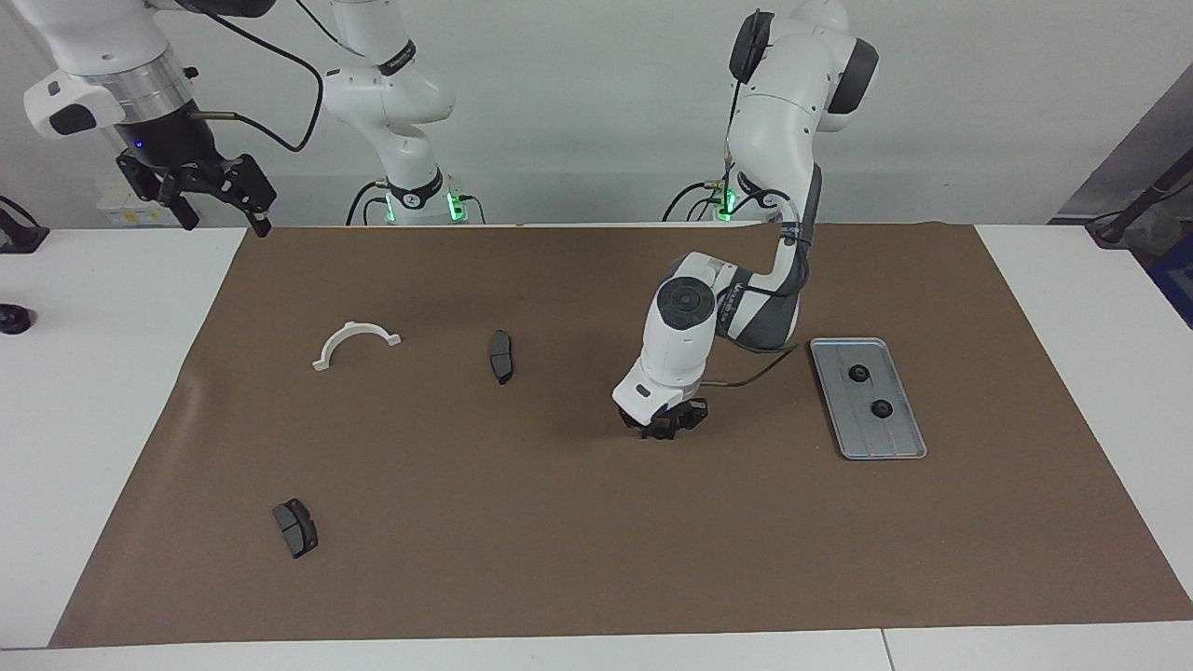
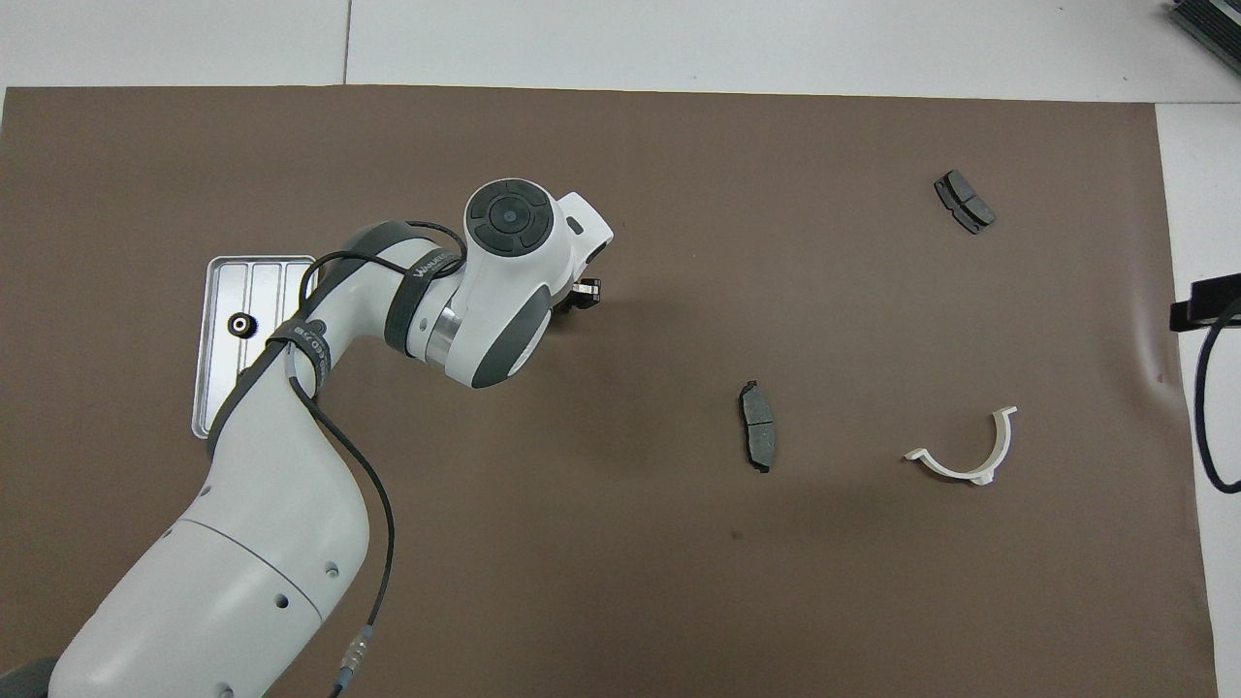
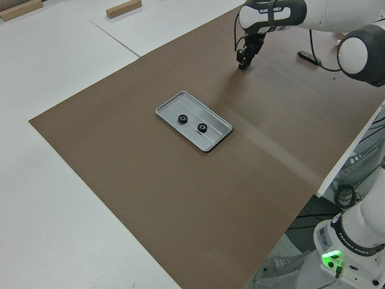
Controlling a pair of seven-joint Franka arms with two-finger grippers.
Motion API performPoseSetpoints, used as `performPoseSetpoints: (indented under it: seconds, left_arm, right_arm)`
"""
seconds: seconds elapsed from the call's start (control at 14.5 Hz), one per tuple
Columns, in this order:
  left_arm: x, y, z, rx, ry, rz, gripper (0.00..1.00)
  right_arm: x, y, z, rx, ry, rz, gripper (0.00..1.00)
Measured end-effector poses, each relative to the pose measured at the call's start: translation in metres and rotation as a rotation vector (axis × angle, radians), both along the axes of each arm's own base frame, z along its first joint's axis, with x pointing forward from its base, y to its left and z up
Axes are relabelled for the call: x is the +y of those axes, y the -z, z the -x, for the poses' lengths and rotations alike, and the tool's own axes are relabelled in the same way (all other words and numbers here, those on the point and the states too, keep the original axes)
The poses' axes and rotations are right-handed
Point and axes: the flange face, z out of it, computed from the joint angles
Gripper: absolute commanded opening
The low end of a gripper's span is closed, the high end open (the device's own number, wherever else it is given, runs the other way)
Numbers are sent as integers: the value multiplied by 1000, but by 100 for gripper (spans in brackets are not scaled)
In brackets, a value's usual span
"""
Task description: Pick bearing gear from pile to tray
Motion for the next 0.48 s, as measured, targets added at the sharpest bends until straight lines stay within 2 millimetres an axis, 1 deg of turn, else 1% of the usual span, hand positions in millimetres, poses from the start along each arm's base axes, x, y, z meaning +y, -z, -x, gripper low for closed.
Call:
performPoseSetpoints:
  seconds: [0.14, 0.21, 0.34, 0.41, 0.48]
  left_arm:
    - [-1, -1, 2, 6, 0, -2, 13]
    - [-1, -1, 2, 7, -1, -2, 10]
    - [1, -1, 1, 9, -7, -3, 10]
    - [6, -2, -2, 9, -17, -6, 10]
    - [19, -3, -10, 6, -38, -9, 10]
  right_arm:
    - [0, 3, -1, 9, -2, 5, 100]
    - [-1, 3, 0, 15, -7, 13, 100]
    - [-2, 4, 1, 27, -35, 20, 100]
    - [-2, 5, 2, 38, -41, 21, 100]
    - [-2, 7, 3, 54, -43, 28, 100]
